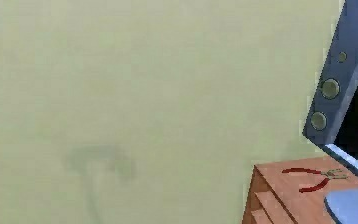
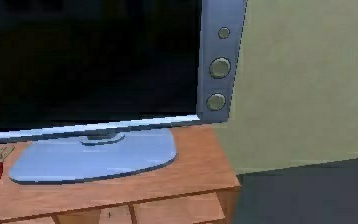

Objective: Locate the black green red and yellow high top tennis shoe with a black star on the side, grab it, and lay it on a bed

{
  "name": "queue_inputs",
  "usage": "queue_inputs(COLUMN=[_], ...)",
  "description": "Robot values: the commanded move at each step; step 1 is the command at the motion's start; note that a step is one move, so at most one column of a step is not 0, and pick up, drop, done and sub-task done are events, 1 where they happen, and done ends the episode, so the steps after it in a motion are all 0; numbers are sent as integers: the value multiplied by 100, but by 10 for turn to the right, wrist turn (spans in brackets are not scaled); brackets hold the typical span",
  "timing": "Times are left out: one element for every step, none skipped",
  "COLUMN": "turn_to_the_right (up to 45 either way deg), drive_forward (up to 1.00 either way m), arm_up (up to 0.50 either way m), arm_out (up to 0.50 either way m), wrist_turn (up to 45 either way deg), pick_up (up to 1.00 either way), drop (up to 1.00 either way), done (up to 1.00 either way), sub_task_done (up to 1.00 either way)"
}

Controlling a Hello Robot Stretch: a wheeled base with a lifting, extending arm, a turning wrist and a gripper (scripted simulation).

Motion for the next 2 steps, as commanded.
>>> queue_inputs(turn_to_the_right=[-450, -450], drive_forward=[0, 0], arm_up=[0, 0], arm_out=[0, 0], wrist_turn=[0, 0], pick_up=[0, 0], drop=[0, 0], done=[0, 0], sub_task_done=[0, 0])
